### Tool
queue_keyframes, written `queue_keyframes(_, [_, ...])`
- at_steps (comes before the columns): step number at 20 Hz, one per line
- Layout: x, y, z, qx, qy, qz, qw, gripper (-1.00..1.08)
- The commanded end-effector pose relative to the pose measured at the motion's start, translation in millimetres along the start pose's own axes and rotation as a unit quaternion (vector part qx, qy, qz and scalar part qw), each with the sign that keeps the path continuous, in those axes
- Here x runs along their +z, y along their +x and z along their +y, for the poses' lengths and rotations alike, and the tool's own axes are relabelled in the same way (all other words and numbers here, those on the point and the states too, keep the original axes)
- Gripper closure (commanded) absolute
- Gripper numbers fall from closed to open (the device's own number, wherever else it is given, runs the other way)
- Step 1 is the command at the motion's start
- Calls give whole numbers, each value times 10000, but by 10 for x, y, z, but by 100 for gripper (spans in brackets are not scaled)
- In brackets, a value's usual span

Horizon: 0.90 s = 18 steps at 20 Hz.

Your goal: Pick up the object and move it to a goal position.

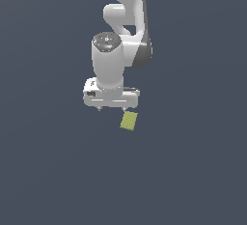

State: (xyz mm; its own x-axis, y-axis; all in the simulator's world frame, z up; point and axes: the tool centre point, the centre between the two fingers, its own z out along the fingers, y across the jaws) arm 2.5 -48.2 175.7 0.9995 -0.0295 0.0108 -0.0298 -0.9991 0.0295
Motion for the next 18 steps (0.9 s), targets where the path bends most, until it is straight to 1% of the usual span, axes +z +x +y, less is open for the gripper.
queue_keyframes(1, [65, -16, -49, 51, 10, -6, 10000, -92])
queue_keyframes(8, [406, -118, -299, 366, 62, -19, 9993, -92])
queue_keyframes(13, [748, -261, -545, 704, 105, -40, 9975, -92])
queue_keyframes(18, [987, -388, -714, 956, 129, -58, 9953, -92])
